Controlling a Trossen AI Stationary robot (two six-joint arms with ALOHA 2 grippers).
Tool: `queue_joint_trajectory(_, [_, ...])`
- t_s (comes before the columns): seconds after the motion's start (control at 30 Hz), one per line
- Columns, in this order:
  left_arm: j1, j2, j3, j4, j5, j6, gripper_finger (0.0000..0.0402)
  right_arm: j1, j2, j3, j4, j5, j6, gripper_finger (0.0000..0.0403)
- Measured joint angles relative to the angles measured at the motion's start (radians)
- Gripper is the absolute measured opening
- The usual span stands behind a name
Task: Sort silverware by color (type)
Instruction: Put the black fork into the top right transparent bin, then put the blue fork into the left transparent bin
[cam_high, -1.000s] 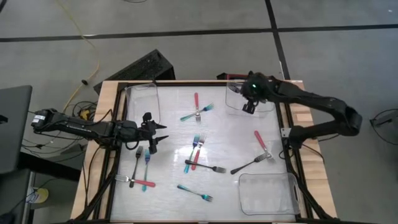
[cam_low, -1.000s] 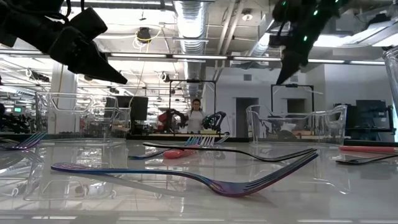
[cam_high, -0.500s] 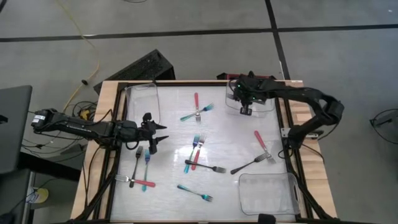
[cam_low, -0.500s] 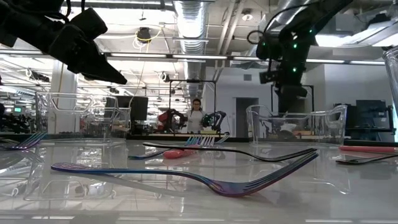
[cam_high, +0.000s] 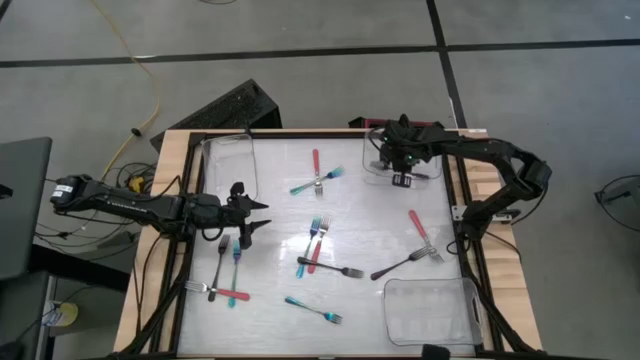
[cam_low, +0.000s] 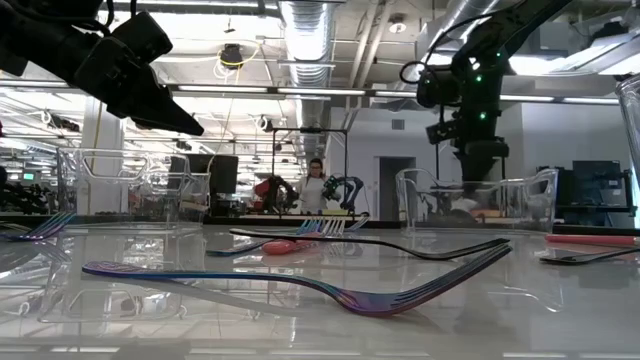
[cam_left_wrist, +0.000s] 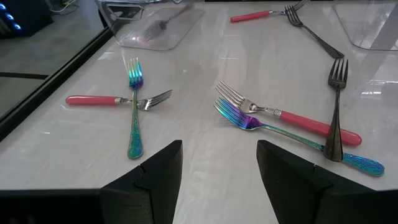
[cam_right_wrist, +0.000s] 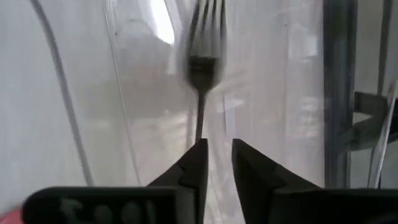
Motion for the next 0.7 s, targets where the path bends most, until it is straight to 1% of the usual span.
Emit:
queue_joint_trajectory(0.1, [0.0, 0.0, 0.0, 0.0, 0.027, 0.0, 0.0194, 0.0, -0.005, 0.001, -0.016, 0.008, 0.01, 0.0124])
queue_joint_trajectory(0.23, [0.0, 0.0, 0.0, -0.008, 0.103, 0.014, 0.0194, 0.015, -0.034, 0.033, -0.069, 0.008, 0.03, 0.0153])
queue_joint_trajectory(0.3, [0.0, 0.0, 0.0, -0.035, 0.131, 0.015, 0.0194, 0.028, -0.059, 0.061, -0.104, 0.008, 0.055, 0.0162])
queue_joint_trajectory(0.4, [0.0, 0.0, 0.0, -0.086, 0.132, 0.0, 0.0194, 0.056, -0.106, 0.111, -0.13, 0.007, 0.128, 0.0167])
queue_joint_trajectory(0.5, [-0.001, 0.0, 0.0, -0.115, 0.147, 0.003, 0.0194, 0.093, -0.167, 0.149, -0.144, -0.03, 0.213, 0.0166])
queue_joint_trajectory(0.63, [-0.002, 0.0, 0.005, -0.117, 0.188, 0.023, 0.0194, 0.159, -0.255, 0.16, -0.129, -0.121, 0.332, 0.0162])
queue_joint_trajectory(0.7, [-0.002, 0.001, 0.032, -0.164, 0.192, 0.033, 0.0194, 0.199, -0.292, 0.16, -0.118, -0.158, 0.394, 0.016])
